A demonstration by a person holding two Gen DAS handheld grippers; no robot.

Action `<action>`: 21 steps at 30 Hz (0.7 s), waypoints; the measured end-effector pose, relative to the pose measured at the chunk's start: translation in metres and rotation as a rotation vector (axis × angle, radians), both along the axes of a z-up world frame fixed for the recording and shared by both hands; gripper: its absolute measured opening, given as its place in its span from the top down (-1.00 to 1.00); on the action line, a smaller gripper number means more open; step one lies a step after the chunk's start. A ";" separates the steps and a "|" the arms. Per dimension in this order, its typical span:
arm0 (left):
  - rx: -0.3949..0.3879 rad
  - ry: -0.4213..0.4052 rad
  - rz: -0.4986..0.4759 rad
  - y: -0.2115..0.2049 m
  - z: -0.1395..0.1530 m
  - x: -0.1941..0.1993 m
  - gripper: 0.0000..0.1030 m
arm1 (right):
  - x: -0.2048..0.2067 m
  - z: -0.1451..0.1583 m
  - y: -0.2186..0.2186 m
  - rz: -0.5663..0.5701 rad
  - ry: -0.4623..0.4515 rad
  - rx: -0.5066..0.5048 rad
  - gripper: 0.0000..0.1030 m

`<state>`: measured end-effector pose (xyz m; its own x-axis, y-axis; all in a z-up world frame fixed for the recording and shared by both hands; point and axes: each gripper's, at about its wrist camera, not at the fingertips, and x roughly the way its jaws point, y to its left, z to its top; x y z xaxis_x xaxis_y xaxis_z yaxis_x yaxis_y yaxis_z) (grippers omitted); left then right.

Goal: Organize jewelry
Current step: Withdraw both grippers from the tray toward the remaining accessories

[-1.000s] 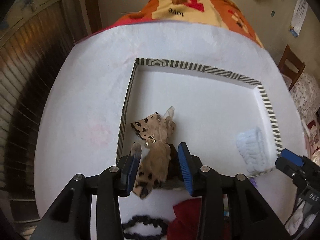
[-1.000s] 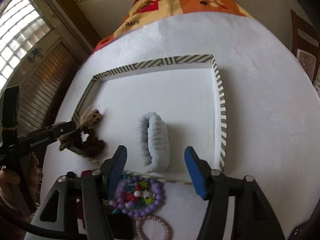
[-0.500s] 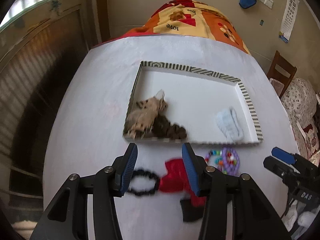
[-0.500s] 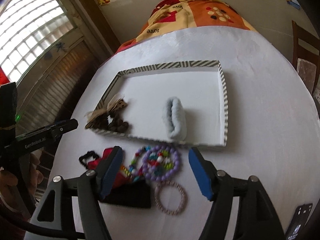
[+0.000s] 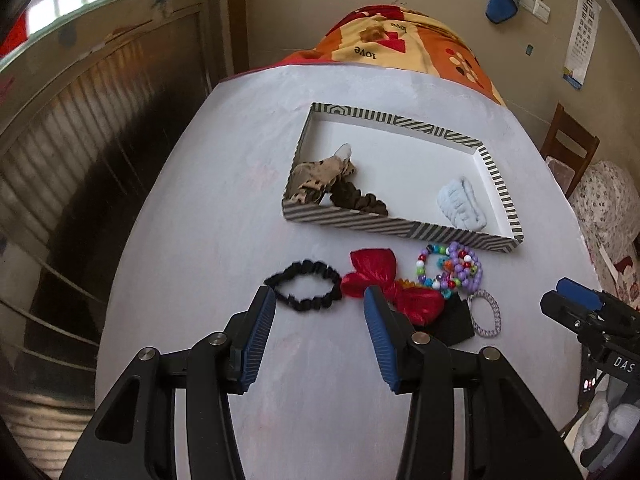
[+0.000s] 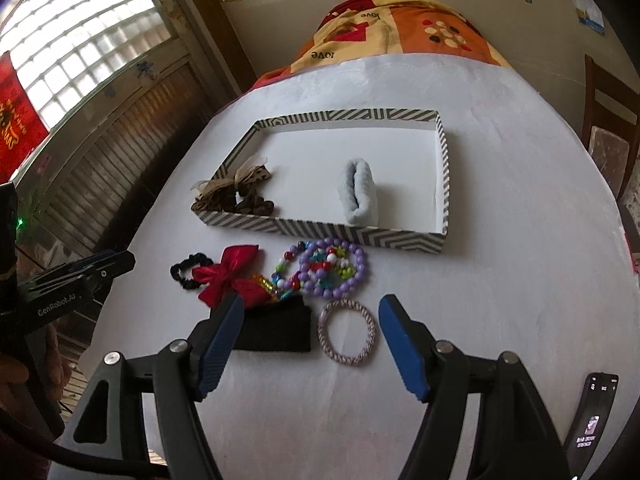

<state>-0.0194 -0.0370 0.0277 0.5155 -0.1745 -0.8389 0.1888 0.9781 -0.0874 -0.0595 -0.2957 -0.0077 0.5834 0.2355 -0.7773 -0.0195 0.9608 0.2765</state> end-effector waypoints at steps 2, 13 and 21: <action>-0.013 0.001 0.012 0.007 0.000 -0.005 0.56 | -0.005 0.000 -0.001 0.001 0.002 -0.002 -0.43; -0.049 0.002 0.046 0.025 -0.001 -0.020 0.56 | -0.016 -0.003 -0.007 0.012 0.011 -0.030 -0.43; -0.009 0.000 0.038 0.018 -0.003 -0.019 0.56 | -0.018 -0.001 -0.007 0.028 0.008 -0.035 -0.43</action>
